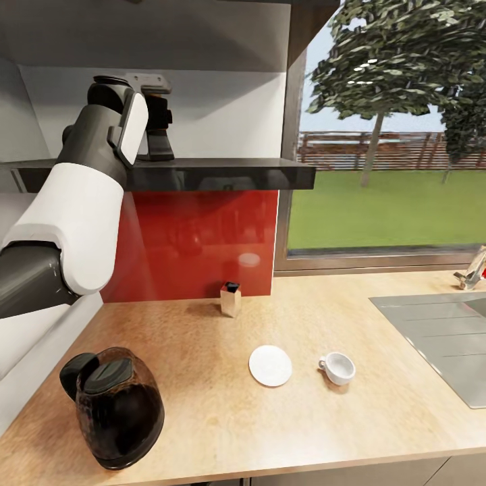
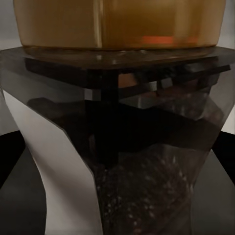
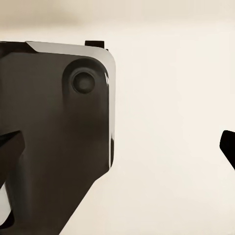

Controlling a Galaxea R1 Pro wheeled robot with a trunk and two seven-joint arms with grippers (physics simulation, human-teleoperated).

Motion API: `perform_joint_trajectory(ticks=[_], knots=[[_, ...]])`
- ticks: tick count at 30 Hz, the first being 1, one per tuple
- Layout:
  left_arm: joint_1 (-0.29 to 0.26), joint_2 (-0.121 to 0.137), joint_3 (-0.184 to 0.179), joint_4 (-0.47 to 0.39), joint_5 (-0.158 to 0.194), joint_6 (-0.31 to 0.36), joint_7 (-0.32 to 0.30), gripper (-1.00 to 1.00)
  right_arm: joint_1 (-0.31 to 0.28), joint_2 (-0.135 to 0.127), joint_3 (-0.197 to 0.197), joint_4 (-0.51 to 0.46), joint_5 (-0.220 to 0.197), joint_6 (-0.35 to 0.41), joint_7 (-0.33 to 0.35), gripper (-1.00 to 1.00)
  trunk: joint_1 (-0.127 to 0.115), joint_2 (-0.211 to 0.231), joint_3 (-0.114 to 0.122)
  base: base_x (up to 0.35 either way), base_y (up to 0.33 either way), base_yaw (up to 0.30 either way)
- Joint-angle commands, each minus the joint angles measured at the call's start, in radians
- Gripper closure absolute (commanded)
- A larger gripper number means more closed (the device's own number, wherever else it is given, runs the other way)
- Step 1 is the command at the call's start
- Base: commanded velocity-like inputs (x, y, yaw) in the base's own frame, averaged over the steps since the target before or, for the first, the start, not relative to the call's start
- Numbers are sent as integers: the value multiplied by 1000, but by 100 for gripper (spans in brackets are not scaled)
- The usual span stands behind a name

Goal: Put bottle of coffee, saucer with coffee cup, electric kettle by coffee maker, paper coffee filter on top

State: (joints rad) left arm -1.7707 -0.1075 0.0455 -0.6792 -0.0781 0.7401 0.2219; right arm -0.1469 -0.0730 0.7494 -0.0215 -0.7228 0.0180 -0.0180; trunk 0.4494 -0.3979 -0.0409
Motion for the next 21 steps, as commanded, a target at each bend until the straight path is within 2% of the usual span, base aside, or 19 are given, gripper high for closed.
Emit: perform_joint_trajectory(ticks=[1, 16, 21], knots=[[-1, -1, 5, 0, -4, 4, -3, 100, 0, -1, 8, -2, -9, 2, -2, -100, 1, -2, -2, 0, 0, 0], [-11, -7, 2, 1, 0, 11, 0, 100, 0, 2, 8, -3, -10, 2, 0, -100, 1, -2, -2, 0, 0, -3], [-14, -9, 2, 0, 0, 14, -1, 100, 0, 3, 8, -4, -10, 2, 1, -100, 1, -2, -2, 0, 0, -222]])
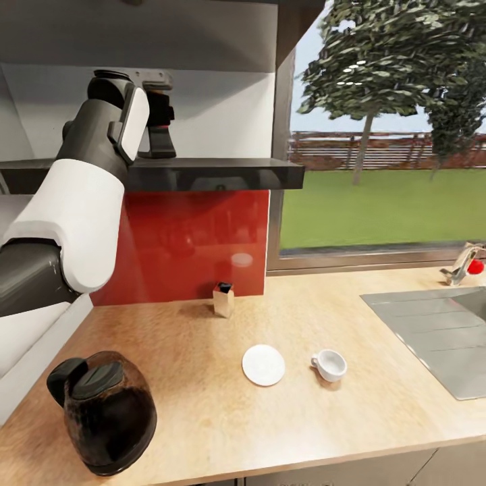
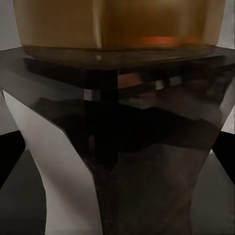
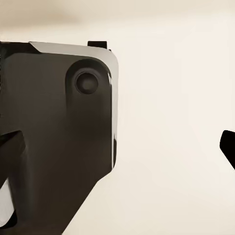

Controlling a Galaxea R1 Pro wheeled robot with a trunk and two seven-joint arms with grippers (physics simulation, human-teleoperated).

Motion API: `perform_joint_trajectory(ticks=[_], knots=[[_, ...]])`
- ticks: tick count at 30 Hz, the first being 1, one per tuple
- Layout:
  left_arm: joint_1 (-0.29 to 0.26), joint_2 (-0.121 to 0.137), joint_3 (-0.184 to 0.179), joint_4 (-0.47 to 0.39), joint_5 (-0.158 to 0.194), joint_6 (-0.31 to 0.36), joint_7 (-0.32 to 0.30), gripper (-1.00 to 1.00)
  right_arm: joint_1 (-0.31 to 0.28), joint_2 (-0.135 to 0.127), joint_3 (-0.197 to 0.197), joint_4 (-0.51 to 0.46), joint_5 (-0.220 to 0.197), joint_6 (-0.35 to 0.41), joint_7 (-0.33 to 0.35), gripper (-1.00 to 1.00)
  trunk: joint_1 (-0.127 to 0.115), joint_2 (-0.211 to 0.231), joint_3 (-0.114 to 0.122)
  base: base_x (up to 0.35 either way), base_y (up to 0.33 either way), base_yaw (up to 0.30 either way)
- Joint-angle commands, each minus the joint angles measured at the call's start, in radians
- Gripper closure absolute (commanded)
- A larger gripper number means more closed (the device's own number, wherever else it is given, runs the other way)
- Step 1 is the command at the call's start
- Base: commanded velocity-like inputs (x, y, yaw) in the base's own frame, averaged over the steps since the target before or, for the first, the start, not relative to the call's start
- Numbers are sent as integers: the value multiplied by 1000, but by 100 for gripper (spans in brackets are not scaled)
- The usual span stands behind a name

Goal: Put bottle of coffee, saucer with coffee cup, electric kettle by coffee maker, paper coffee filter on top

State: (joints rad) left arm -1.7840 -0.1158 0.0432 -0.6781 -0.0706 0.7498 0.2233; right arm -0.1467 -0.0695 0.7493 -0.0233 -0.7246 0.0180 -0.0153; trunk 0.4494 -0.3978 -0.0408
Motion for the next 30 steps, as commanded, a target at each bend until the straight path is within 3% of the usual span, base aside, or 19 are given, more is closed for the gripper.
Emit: perform_joint_trajectory(ticks=[1, 30], knots=[[-1, -2, 4, -1, -8, 5, -1, 100, -1, 0, 8, -2, -9, 2, -2, -100, 1, -2, -2, 0, 0, -258], [0, 1, 6, -1, -6, 6, -2, 100, -1, -1, 6, -3, -13, 8, 3, -100, 1, -2, -1, 0, 0, -280]])
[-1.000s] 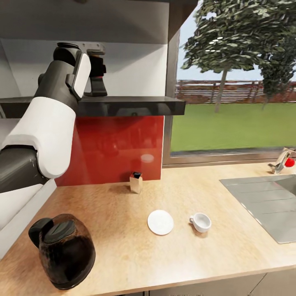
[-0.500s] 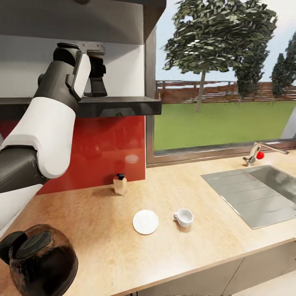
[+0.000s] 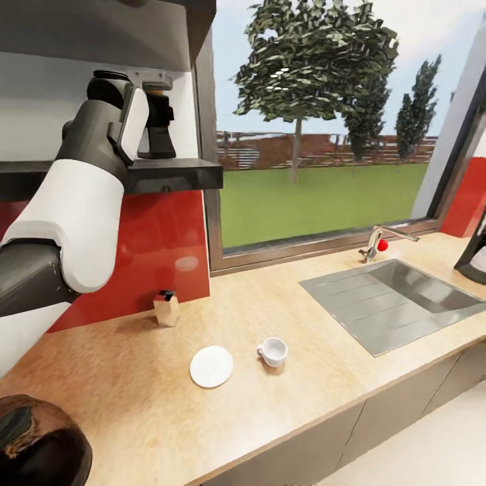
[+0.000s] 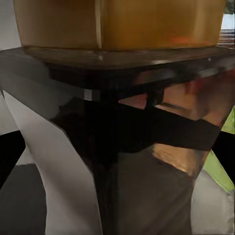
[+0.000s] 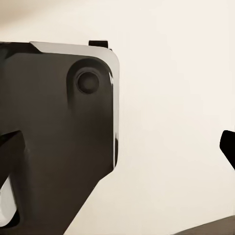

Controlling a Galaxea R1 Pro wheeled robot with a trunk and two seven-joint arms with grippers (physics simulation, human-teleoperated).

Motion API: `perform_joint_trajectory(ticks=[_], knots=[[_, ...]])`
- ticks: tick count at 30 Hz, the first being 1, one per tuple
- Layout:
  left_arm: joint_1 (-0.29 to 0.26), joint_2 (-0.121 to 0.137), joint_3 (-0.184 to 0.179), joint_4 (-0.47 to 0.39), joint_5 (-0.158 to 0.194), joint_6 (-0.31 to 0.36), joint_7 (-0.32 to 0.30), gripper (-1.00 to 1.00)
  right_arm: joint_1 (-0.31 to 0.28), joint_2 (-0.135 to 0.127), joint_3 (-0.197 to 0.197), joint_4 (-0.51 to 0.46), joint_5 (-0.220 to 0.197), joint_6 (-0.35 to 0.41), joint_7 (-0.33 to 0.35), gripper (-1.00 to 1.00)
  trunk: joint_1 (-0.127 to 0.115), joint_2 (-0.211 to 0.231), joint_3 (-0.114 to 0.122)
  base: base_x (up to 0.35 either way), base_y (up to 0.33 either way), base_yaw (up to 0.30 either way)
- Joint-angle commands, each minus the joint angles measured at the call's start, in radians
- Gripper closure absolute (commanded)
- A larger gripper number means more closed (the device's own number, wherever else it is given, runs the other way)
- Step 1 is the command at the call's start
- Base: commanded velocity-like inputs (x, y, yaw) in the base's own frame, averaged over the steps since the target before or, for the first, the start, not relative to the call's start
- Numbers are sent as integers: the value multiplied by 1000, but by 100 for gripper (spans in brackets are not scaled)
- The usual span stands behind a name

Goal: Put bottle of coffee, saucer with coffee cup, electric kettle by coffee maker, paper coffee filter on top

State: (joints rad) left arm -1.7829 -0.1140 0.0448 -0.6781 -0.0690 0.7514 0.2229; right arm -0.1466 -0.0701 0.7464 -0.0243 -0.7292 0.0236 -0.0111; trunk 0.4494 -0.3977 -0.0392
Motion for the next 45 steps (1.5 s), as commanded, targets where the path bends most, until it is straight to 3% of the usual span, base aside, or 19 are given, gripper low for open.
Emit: perform_joint_trajectory(ticks=[1, 45], knots=[[-1, -2, 4, -1, -8, 5, -2, 100, -1, -1, 8, -2, -9, 2, -1, -100, 1, -2, -2, 0, 0, -300], [3, -2, 12, -1, -8, 3, -1, 100, -1, 3, 10, -2, -7, 3, -1, -100, 1, -2, -2, 0, 0, -300]])
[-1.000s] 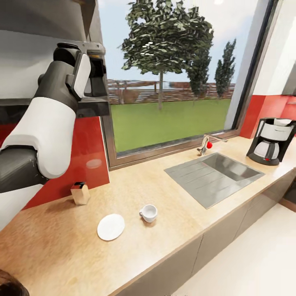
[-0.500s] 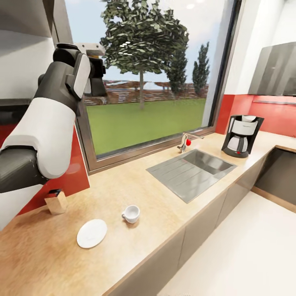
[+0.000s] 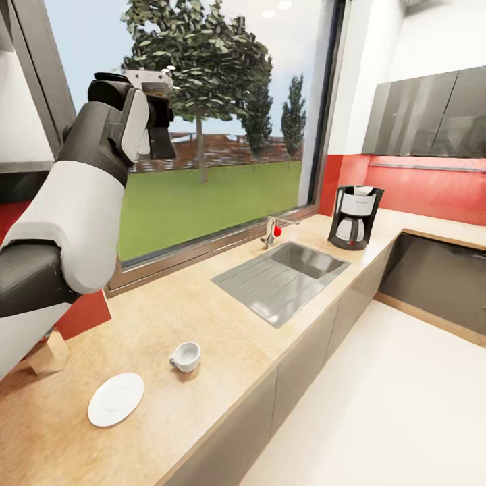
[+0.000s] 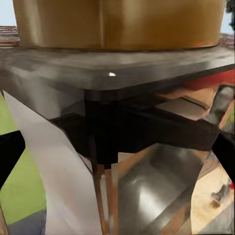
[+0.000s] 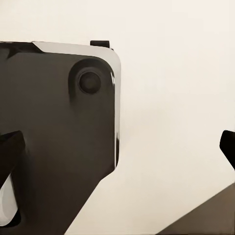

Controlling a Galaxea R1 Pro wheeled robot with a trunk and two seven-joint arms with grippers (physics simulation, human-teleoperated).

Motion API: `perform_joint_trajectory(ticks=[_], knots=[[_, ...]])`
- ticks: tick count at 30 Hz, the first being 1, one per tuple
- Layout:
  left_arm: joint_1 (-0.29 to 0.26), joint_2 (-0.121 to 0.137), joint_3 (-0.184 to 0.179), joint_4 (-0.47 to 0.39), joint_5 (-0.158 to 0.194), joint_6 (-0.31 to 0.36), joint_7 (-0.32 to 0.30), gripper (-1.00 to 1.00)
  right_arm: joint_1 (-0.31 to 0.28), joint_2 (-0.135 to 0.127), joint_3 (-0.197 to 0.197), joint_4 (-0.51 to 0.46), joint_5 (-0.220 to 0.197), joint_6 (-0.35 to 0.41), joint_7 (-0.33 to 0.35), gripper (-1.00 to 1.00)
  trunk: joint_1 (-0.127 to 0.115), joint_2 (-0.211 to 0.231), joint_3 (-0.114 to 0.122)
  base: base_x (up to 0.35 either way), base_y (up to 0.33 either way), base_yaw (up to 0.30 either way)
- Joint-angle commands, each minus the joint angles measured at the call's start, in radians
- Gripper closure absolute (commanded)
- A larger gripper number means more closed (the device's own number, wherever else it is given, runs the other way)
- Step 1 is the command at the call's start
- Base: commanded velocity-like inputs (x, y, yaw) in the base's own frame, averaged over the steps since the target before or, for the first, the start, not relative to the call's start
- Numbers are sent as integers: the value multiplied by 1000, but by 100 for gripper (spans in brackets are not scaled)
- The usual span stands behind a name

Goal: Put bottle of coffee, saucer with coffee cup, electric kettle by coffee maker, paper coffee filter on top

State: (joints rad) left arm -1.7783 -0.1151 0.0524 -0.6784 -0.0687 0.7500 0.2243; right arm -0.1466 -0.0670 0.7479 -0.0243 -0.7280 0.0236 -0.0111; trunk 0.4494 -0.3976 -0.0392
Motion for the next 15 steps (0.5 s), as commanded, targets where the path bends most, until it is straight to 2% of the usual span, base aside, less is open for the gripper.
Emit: perform_joint_trajectory(ticks=[1, 15], knots=[[-1, -1, 4, -1, -8, 5, -2, 100, -1, -1, 8, -2, -9, 2, -1, -100, 1, -2, -2, 0, 0, -300], [3, 3, 1, -1, -8, 3, -3, 100, -1, 1, 8, -2, -8, 3, -1, -100, 1, -2, -2, 0, 0, -300]])
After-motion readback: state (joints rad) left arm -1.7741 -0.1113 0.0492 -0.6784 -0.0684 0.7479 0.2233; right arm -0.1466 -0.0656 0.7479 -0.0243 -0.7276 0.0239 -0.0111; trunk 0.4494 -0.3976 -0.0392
